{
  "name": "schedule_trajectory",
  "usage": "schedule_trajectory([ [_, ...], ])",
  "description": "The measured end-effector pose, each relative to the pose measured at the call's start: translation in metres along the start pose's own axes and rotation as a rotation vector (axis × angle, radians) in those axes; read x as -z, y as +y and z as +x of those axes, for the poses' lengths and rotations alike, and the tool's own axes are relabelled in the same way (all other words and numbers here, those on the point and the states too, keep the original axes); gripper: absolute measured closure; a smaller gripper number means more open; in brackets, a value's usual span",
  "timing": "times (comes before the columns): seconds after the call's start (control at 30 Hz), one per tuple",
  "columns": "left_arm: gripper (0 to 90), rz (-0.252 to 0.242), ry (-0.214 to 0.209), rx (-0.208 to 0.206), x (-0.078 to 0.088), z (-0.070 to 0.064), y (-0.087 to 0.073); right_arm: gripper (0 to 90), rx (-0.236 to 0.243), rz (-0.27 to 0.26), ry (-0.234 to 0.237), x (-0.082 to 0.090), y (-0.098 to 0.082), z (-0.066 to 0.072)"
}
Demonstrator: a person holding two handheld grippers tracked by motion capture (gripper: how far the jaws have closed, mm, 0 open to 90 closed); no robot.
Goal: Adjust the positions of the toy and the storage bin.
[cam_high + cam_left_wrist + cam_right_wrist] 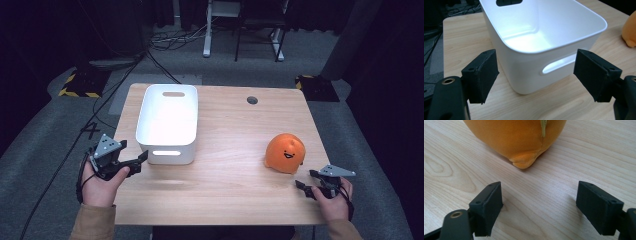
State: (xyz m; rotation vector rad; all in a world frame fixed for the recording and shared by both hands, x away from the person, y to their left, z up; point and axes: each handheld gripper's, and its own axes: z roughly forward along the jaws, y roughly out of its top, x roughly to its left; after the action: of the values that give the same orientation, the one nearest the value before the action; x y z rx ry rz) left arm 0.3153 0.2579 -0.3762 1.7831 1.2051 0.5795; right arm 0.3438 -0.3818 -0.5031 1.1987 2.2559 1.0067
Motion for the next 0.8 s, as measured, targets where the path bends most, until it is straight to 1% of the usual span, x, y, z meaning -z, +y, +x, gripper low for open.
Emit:
schedule_trajectory([
  [0.03,20.4,0.000,0.000,0.000,0.000,0.000,0.000,21.6,0.000,0.000,0.000,0.000,0.000,0.000],
  [0.07,21.3,-0.019,0.001,0.020,-0.001,0.003,0.003,21.6,0.002,-0.001,-0.001,0.000,0.000,0.000],
  [0.17,23.8,-0.028,0.006,0.030,-0.002,0.007,0.006,21.6,0.001,0.000,0.000,0.000,0.000,0.000],
  [0.2,23.8,-0.035,0.007,0.037,-0.003,0.010,0.008,21.5,0.002,0.000,0.000,0.000,0.000,0.000],
  [0.23,25.7,-0.048,0.015,0.045,-0.004,0.012,0.010,21.6,0.000,0.000,0.000,0.000,0.000,0.000],
  [0.3,26.8,-0.055,0.023,0.039,-0.005,0.014,0.012,21.6,0.000,0.000,0.000,0.000,0.000,0.000],
  [0.33,27.4,-0.072,0.037,0.043,-0.008,0.016,0.015,21.6,0.000,0.000,0.000,0.000,0.000,0.000],
  [0.37,28.0,-0.072,0.037,0.043,-0.008,0.016,0.015,21.6,0.000,0.000,0.000,0.000,0.000,0.000],
  [0.4,28.7,-0.072,0.052,0.029,-0.011,0.020,0.016,21.5,0.001,-0.001,0.000,0.000,0.000,0.000],
  [0.43,29.4,-0.072,0.052,0.029,-0.011,0.020,0.016,21.5,0.001,-0.001,0.000,0.000,0.000,0.000],
  [0.47,30.4,-0.073,0.053,0.041,-0.015,0.025,0.017,21.6,0.000,0.000,0.000,0.000,0.000,0.000],
  [0.5,31.4,-0.073,0.053,0.041,-0.015,0.025,0.017,21.6,0.000,0.000,0.000,0.000,0.000,0.000],
  [0.53,33.0,-0.076,0.050,0.051,-0.019,0.029,0.017,21.5,0.002,-0.001,0.000,0.000,0.000,0.000],
  [0.57,33.9,-0.076,0.050,0.051,-0.019,0.029,0.017,21.5,0.002,-0.001,0.000,0.000,0.000,0.000],
  [0.6,34.5,-0.081,0.053,0.052,-0.023,0.031,0.017,21.6,-0.002,-0.002,0.001,0.000,0.000,0.000],
  [0.63,34.5,-0.075,0.047,0.054,-0.025,0.032,0.017,21.6,-0.002,-0.002,0.001,0.000,0.000,0.000],
  [0.67,37.7,-0.076,0.035,0.065,-0.032,0.035,0.016,21.6,0.001,-0.002,0.000,0.000,0.000,0.000],
  [0.8,39.7,-0.054,0.021,0.075,-0.045,0.039,0.013,21.6,0.001,0.000,0.000,0.000,0.000,0.000],
])
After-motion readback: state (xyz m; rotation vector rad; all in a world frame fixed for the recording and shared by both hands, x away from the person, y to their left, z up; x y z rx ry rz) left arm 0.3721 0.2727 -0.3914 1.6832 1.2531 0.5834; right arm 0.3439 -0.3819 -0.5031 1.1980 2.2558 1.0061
